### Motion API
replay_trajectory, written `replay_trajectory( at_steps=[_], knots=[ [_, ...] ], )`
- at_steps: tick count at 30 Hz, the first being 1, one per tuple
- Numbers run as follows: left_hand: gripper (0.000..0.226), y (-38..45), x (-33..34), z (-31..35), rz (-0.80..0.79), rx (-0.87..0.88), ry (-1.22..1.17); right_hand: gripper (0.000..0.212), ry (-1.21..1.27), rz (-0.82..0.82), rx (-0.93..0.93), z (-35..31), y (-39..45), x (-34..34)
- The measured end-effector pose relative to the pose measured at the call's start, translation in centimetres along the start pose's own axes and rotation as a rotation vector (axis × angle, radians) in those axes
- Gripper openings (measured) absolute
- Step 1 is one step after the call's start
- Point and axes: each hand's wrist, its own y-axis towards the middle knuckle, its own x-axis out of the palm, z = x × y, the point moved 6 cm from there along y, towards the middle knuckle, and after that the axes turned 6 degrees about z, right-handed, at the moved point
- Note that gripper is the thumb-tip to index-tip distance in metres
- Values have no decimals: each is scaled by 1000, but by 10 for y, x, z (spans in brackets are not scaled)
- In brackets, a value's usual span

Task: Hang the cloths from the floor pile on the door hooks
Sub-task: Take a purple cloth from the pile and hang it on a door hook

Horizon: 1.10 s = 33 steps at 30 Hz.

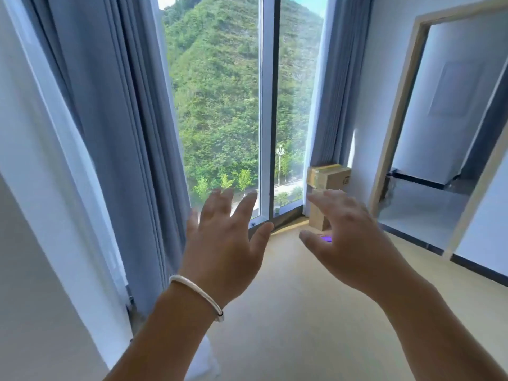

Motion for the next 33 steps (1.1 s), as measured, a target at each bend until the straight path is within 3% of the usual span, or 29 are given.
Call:
replay_trajectory(
  at_steps=[10, 18, 27, 33],
  knots=[
    [59, 39, 93, 172, -123, 265, -95, 58, -115, 130, 246, 175, -25, -73],
    [57, 50, 147, 286, -154, 442, -176, 56, -204, 221, 380, 267, -55, -122],
    [61, 84, 209, 362, -235, 637, -223, 57, -406, 236, 528, 346, -60, -146],
    [65, 120, 266, 388, -281, 735, -266, 57, -452, 205, 656, 396, -49, -128]
  ],
)
